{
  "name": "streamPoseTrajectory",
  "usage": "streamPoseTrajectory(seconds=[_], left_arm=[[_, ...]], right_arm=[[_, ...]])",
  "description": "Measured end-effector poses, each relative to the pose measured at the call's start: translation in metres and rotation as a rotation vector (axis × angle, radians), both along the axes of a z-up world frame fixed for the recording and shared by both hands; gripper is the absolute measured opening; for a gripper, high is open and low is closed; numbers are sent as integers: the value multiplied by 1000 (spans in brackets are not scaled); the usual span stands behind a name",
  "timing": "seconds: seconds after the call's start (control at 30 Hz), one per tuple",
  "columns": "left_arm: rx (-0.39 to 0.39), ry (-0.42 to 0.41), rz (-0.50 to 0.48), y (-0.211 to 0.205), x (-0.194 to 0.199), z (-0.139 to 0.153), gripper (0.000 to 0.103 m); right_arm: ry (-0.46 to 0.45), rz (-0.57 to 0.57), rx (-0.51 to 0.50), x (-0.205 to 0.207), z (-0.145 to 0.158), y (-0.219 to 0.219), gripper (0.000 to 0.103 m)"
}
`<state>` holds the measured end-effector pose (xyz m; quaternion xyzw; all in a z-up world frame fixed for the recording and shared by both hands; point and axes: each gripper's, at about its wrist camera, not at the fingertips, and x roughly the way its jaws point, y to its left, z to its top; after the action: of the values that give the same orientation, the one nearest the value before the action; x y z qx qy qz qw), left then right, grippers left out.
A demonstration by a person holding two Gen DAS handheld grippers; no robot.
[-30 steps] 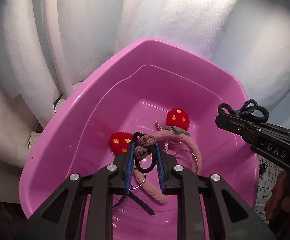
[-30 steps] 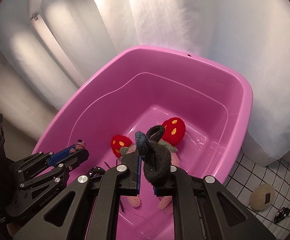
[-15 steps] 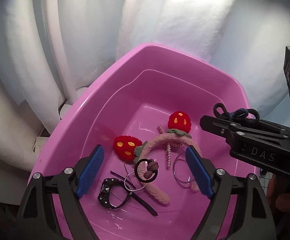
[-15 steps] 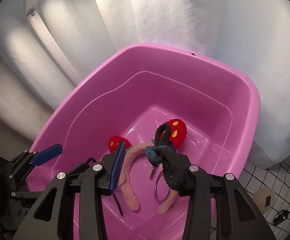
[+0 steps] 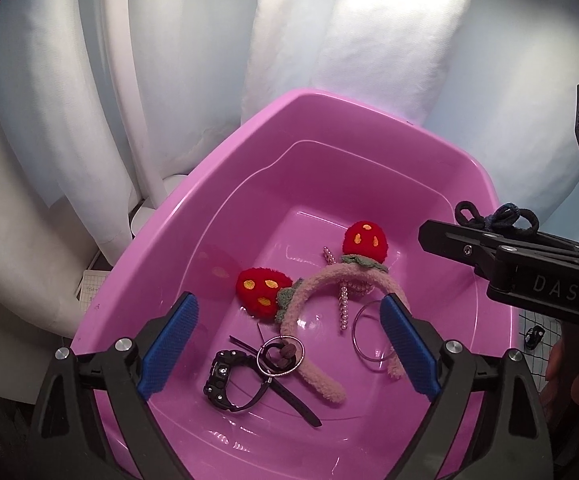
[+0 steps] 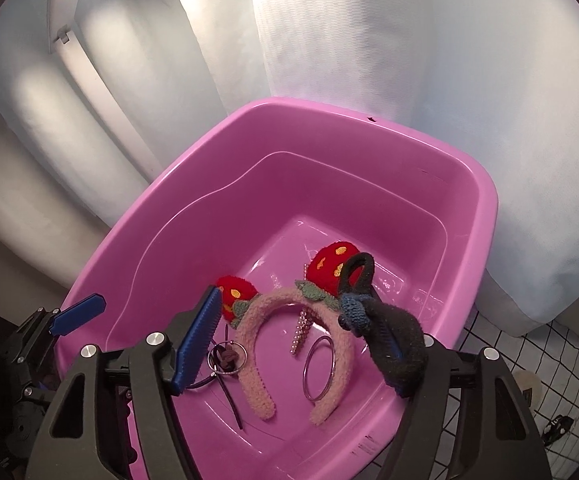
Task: Organize jewelry
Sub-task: 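Open both tools to drop the hair ties into the tub, then move both tools back from the tub toward the table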
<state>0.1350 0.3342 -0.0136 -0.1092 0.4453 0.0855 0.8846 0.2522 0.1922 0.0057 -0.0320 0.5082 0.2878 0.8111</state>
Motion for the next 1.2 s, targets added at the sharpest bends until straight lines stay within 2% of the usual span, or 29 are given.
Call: streamPoseTrajectory(seconds=[0.07, 0.17, 0.23, 0.27, 0.37, 0.43, 0.5, 0.57, 0.6, 0.67, 0.7, 0.77, 0.87, 1.0, 1.1, 1.2], left_arm=[[1, -2, 0, -1, -1, 1, 90], [-1, -2, 0, -2, -1, 2, 90], [-4, -5, 1, -2, -1, 2, 90], [-6, -5, 2, -2, -1, 2, 90], [-13, -7, 4, -1, -2, 2, 90], [-23, -6, 6, 0, -3, 2, 90], [-26, -11, 12, 2, -4, 3, 90], [-33, -15, 18, 4, -4, 4, 90], [-38, -17, 19, 5, -5, 5, 90], [-40, -25, 20, 6, -6, 7, 90], [-39, -30, 21, 6, -7, 8, 90], [-45, -30, 24, 7, -7, 8, 90], [-46, -33, 26, 9, -8, 9, 90], [-57, -32, 31, 12, -8, 8, 90], [-60, -36, 33, 14, -9, 9, 90], [-59, -35, 27, 14, -9, 9, 90]], right_arm=[[11, 2, 11, 2, 3, -3, 69], [111, 51, 44, 4, 0, -2, 73], [165, 94, -14, 4, -6, 4, 75], [171, 99, -56, 4, -8, 7, 75], [191, 139, -26, 0, -2, 9, 77], [189, 126, -91, -2, 0, 12, 78], [170, 168, -30, -6, 11, 12, 78], [124, 152, -115, -6, 17, 13, 79], [127, 166, -111, -6, 20, 11, 79], [137, 244, 30, -9, 31, 8, 79], [120, 239, 23, -8, 31, 7, 82], [136, 158, -65, 1, 20, 3, 83], [169, 137, 66, 0, 24, -10, 83], [120, 101, 82, -3, 30, -13, 83], [122, 74, 127, -6, 29, -18, 83], [116, 64, 123, -12, 27, -19, 83]])
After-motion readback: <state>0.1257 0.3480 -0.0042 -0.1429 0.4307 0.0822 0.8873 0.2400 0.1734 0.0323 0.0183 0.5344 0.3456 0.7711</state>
